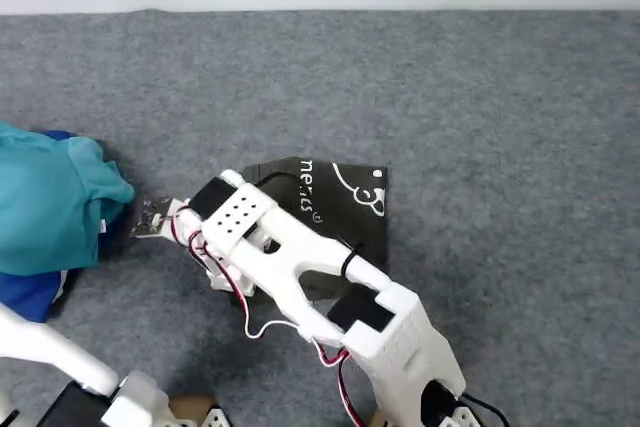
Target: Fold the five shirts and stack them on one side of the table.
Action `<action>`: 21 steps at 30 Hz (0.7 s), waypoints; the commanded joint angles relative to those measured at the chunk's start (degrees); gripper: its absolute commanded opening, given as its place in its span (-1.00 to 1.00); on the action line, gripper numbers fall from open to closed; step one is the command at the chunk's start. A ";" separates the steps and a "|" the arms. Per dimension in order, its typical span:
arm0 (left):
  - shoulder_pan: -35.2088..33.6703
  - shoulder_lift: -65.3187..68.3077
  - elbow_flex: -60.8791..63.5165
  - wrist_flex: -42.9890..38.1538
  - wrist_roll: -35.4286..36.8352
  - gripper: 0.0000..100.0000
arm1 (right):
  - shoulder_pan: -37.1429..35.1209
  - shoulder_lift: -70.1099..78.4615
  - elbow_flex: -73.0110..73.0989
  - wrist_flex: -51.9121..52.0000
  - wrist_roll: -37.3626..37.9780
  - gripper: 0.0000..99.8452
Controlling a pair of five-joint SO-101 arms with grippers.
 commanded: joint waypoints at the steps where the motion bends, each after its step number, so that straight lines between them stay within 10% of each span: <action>1: -0.26 -1.76 -0.22 -1.14 0.44 -0.99 | 0.40 -1.19 -2.73 -0.92 -0.53 -0.98; 21: -0.26 -1.49 -0.22 -1.23 0.44 -0.99 | -0.48 -15.60 -2.73 11.91 4.84 -0.98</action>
